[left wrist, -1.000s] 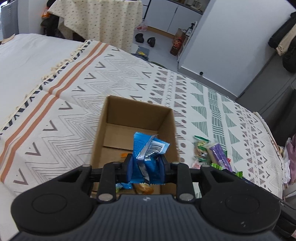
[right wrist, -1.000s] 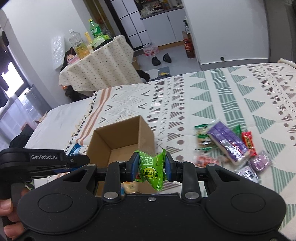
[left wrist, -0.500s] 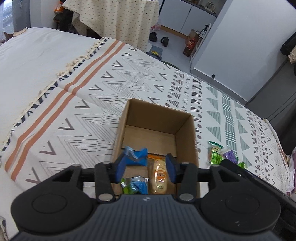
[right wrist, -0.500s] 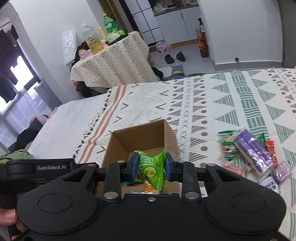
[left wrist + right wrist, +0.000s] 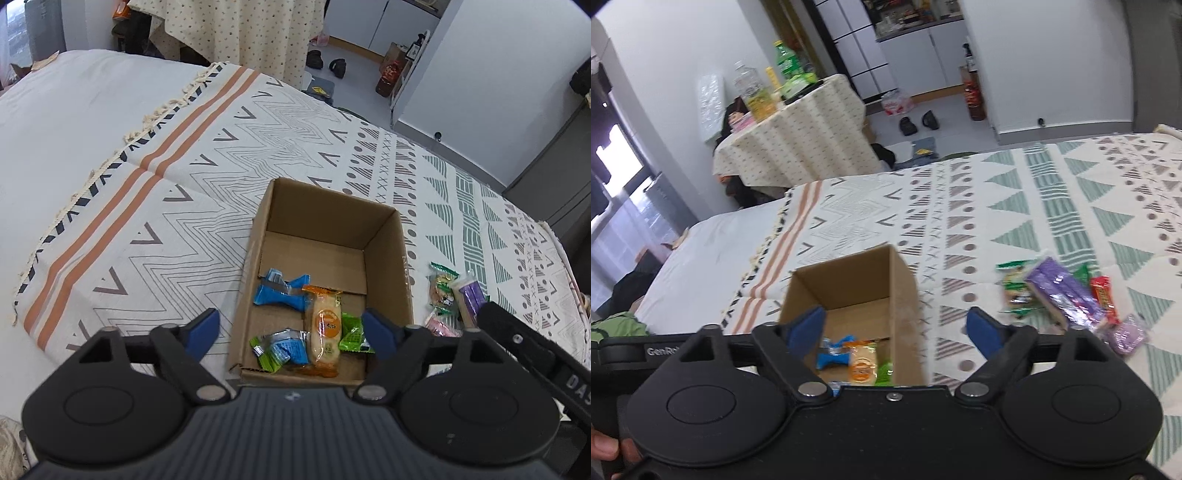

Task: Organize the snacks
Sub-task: 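Carry both snacks to the cardboard box and release them inside, then move both tools back over the remaining snack pile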

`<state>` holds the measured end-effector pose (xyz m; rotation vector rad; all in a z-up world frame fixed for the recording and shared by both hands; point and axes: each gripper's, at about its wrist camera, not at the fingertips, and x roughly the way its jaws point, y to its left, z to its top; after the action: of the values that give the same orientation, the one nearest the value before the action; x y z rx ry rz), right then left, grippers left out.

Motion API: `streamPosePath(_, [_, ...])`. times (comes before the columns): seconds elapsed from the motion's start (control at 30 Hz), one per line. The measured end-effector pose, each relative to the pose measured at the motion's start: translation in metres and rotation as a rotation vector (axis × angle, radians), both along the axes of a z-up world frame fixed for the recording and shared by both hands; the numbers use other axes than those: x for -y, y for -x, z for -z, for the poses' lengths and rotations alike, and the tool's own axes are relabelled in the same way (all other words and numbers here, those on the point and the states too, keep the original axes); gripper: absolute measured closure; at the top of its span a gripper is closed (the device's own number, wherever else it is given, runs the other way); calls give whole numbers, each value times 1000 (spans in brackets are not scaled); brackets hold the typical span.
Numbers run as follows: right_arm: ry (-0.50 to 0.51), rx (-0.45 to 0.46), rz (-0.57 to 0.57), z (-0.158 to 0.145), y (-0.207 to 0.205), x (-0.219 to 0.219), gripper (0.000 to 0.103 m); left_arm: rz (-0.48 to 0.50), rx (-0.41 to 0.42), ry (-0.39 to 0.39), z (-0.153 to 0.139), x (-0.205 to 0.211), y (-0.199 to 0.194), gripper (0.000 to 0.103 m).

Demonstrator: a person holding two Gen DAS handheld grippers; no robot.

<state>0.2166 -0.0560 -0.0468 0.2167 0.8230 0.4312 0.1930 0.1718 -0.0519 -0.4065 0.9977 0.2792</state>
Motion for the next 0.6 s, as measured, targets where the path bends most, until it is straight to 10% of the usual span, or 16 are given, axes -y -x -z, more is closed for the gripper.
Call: streamPosePath(0.6, [65, -21, 106, 14, 19, 70, 0, 106, 61, -21, -8, 56, -8, 0])
